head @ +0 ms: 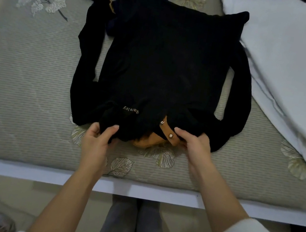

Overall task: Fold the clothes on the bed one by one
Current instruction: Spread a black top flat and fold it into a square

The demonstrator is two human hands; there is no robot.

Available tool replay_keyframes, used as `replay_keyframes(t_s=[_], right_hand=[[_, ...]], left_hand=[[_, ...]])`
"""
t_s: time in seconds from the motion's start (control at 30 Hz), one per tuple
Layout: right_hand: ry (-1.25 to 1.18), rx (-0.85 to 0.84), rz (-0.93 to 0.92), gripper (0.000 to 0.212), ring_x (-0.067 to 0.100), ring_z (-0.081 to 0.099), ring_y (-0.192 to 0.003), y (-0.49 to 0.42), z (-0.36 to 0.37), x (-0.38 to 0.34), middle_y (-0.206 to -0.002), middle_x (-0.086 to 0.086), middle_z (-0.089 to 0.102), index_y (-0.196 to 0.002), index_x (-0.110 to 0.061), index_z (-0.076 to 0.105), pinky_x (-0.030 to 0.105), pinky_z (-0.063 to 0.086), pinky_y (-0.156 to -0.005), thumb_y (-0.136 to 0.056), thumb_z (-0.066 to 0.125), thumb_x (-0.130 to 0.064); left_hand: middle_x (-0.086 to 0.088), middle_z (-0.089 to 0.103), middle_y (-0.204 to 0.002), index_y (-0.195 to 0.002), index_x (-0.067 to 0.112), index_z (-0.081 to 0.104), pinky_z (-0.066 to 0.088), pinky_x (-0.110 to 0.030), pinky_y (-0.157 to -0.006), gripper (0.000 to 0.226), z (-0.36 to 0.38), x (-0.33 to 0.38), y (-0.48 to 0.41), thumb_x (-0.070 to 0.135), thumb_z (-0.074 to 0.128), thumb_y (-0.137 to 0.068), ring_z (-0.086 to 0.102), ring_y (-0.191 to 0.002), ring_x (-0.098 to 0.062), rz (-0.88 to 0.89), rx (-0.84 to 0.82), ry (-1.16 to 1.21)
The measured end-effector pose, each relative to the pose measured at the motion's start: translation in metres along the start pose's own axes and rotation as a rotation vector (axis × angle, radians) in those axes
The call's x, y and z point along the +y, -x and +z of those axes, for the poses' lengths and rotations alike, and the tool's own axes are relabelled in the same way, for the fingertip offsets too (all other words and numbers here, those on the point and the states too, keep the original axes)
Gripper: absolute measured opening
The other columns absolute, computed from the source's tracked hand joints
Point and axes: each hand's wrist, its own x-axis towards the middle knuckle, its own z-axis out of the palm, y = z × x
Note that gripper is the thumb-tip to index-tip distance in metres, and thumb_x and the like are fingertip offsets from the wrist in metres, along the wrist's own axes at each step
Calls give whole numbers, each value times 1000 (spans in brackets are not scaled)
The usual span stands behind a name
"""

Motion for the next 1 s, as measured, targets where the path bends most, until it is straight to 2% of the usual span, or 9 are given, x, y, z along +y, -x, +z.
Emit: replay_keyframes(t_s=[0.1,0.17,0.27,0.37,0.53,0.63,0.8,0.9,1.0], right_hand=[[-118,-20,82,29,14,66,-60,11,-11,3,-72,1,69,-106,-9,59,33,56,-56,-79,70,-6],[-79,-98,206,19,11,56,-45,23,-22,6,-57,-1,60,-99,-7,62,29,51,-49,-82,68,-14],[129,-191,289,39,20,69,-73,32,-36,9,-81,3,73,-103,-9,70,39,57,-76,-78,73,-38],[183,-174,235,44,17,66,-106,36,-44,8,-107,-2,73,-113,-18,70,41,44,-104,-78,72,-43],[27,-326,282,31,21,64,-111,43,-54,12,-115,5,70,-103,-21,75,43,43,-103,-79,66,-40],[61,-369,252,39,28,64,-110,43,-63,21,-112,15,69,-105,-5,73,38,46,-98,-76,72,-32],[492,-231,362,32,24,71,-67,44,-61,35,-76,13,71,-82,-1,62,36,57,-63,-85,70,-32],[738,-109,285,36,25,65,-55,42,-58,42,-65,19,66,-70,-7,50,37,54,-60,-85,69,-33],[1023,-1,16,37,22,58,-62,46,-54,42,-66,5,60,-77,-12,46,32,41,-53,-84,67,-43]], left_hand=[[2,51,-55,-106,9,53,59,-28,-66,23,-17,-6,5,2,64,-86,49,-43,-8,-106,51,9],[2,39,-47,-96,8,57,59,-30,-63,10,-26,-11,12,4,61,-88,42,-42,-10,-242,6,-49],[0,54,-55,-85,13,62,55,-30,-65,5,-29,-15,21,15,61,-88,55,-50,-11,-345,-6,-100],[1,71,-87,-88,18,69,54,-36,-75,13,-31,-13,21,13,56,-87,66,-81,-10,-240,-10,-49],[2,65,-75,-69,21,70,50,-27,-60,21,-31,-5,24,15,53,-80,61,-73,-13,-257,-125,147],[-4,68,-85,-82,14,69,54,-26,-66,11,-33,-5,23,18,58,-80,66,-82,-17,-176,-115,126],[-13,68,-79,-85,7,61,53,-38,-65,16,-43,-20,24,10,73,-76,67,-77,-29,-83,39,-705],[-13,66,-85,-91,6,56,54,-48,-73,23,-46,-32,27,4,72,-74,65,-82,-30,-94,0,-875],[-9,56,-111,-107,15,45,50,-36,-73,48,-46,-35,30,11,78,-72,58,-98,-24,53,143,-906]])
